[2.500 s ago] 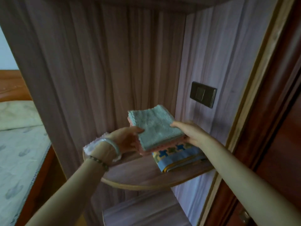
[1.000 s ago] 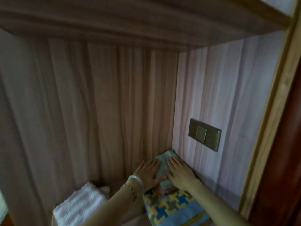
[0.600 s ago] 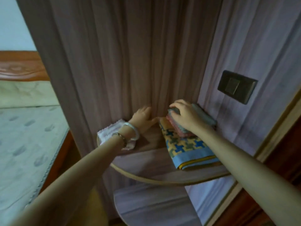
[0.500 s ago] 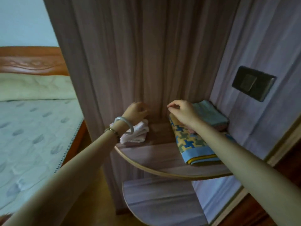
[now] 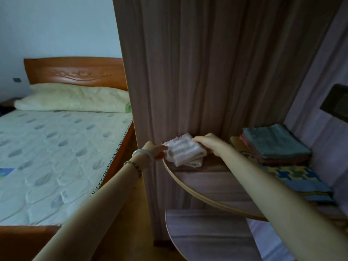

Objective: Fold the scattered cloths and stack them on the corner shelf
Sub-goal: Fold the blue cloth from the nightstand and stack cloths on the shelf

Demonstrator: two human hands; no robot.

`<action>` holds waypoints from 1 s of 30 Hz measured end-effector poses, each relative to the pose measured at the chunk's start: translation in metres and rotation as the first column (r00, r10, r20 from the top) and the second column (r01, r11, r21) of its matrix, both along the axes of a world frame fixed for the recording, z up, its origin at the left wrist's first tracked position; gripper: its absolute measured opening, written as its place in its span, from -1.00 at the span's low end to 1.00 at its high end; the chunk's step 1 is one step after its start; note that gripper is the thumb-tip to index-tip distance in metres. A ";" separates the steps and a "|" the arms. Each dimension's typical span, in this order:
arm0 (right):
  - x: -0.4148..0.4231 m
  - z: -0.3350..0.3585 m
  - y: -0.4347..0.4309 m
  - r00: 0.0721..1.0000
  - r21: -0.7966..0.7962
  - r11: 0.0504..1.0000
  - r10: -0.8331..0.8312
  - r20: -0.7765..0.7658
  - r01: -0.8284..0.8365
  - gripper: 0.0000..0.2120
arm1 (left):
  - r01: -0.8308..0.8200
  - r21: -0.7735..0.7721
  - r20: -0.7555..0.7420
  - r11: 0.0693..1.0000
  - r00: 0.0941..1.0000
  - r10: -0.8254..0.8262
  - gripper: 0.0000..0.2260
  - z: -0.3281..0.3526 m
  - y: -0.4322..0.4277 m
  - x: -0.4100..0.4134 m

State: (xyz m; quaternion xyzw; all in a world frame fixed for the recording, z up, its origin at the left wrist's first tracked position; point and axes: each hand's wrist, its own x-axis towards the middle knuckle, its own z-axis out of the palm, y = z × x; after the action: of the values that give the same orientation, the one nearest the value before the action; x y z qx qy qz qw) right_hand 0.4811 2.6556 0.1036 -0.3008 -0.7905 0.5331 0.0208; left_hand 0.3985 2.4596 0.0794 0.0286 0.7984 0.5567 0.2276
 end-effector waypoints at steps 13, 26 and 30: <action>-0.026 0.068 -0.038 0.994 -0.243 0.969 -0.073 -0.076 0.053 -0.78 | 0.158 0.345 0.073 0.925 0.978 -0.194 -0.68 0.014 0.007 -0.020; 0.006 -0.007 -0.015 0.941 -0.134 0.939 -0.329 -0.078 0.317 -0.67 | 0.385 0.183 -0.051 0.905 0.923 -0.382 -0.89 0.016 0.037 -0.027; 0.011 -0.022 -0.028 0.947 0.199 0.927 -0.320 -0.033 0.320 -0.61 | 0.394 -0.202 -0.265 0.897 0.859 -0.437 -0.87 -0.004 0.043 -0.027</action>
State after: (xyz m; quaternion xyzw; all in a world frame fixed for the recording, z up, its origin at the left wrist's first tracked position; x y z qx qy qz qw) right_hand 0.4924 2.6273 0.0819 -0.4218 -0.7808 0.4399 0.1377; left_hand 0.3720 2.5025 0.0749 0.2696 0.8357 0.4256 0.2185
